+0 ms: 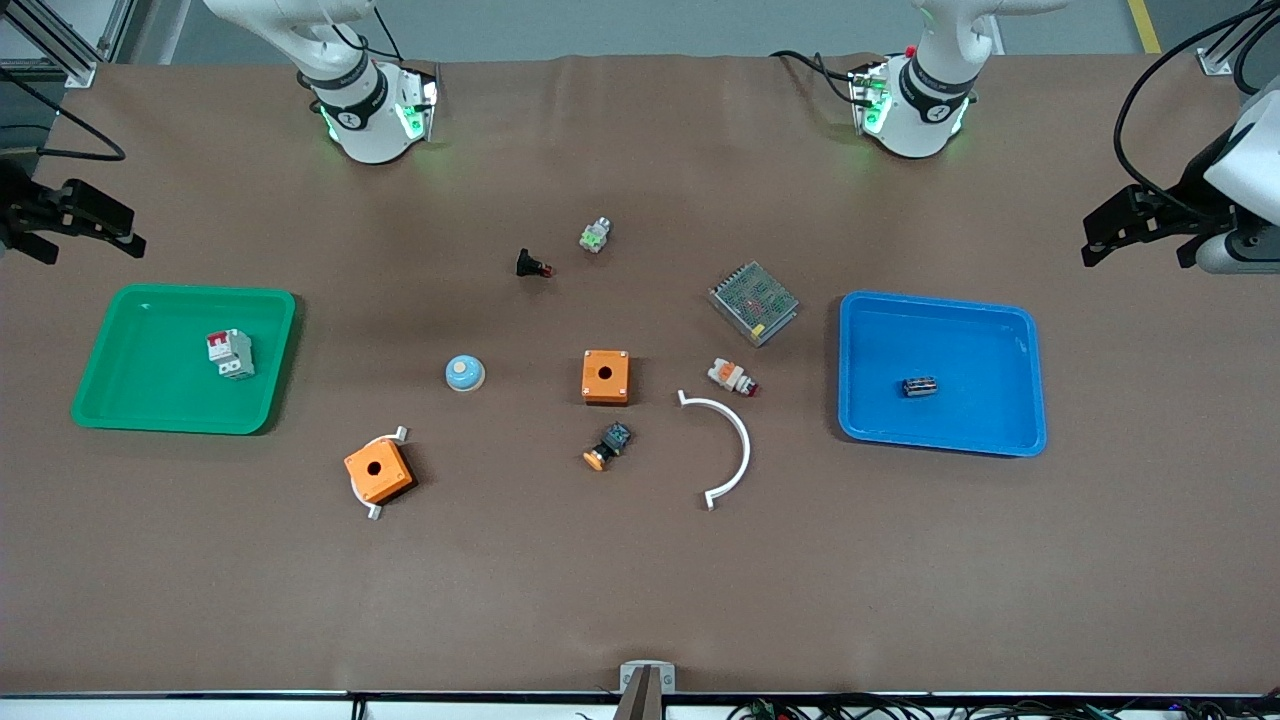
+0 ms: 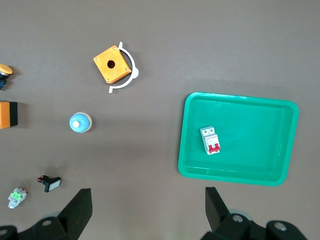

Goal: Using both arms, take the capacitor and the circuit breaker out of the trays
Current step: 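Reach the right gripper to the breaker while the left gripper reaches the capacitor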

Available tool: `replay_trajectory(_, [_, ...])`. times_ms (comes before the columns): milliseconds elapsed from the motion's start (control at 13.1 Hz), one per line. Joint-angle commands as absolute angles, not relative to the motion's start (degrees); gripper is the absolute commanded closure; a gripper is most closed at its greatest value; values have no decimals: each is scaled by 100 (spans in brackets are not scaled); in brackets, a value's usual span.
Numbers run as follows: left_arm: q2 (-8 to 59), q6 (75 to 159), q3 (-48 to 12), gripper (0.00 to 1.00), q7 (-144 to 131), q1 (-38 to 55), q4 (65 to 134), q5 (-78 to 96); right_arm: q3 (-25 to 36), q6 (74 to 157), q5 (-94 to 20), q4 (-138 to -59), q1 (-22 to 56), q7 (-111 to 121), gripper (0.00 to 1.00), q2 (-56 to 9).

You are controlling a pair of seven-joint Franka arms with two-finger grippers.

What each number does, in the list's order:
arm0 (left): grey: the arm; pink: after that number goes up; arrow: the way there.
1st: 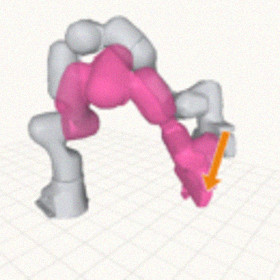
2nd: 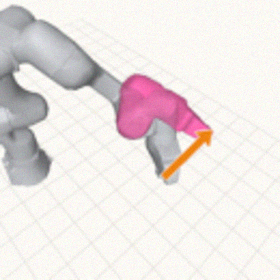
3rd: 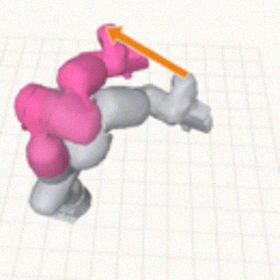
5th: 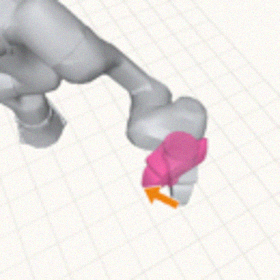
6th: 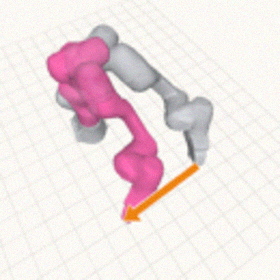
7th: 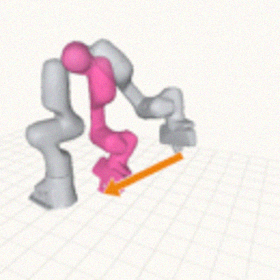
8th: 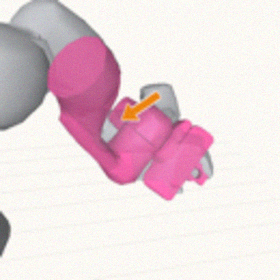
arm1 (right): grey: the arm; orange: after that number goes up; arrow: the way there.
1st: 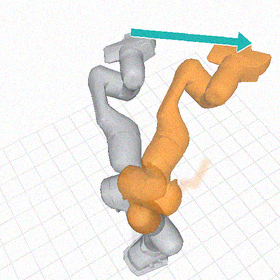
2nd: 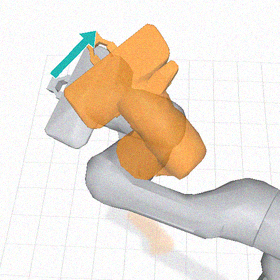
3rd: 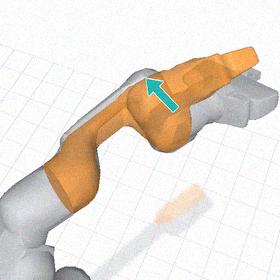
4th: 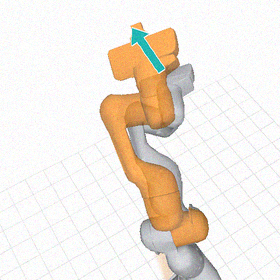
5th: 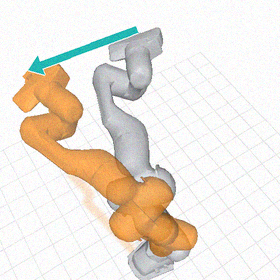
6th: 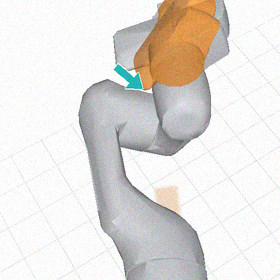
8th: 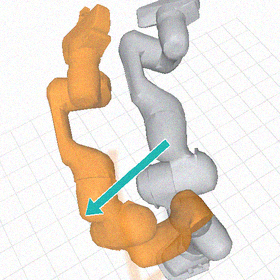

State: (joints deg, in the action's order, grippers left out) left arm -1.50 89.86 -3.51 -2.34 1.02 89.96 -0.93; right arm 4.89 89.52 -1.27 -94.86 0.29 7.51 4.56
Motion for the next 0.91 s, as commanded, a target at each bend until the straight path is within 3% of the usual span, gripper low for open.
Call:
replay_trajectory(0, [-97,8895,-378,0,-221,97,8877,-26,448,8982,-79,-9527,9,809,0,501])
replay_trajectory(457, [447,8903,-457,0,-721,202,8955,-9,448,9175,325,-9728,-26,1010,0,387])
replay_trajectory(838, [1308,9200,-571,0,-738,228,9314,9,475,10736,869,-11123,-289,1642,0,387])
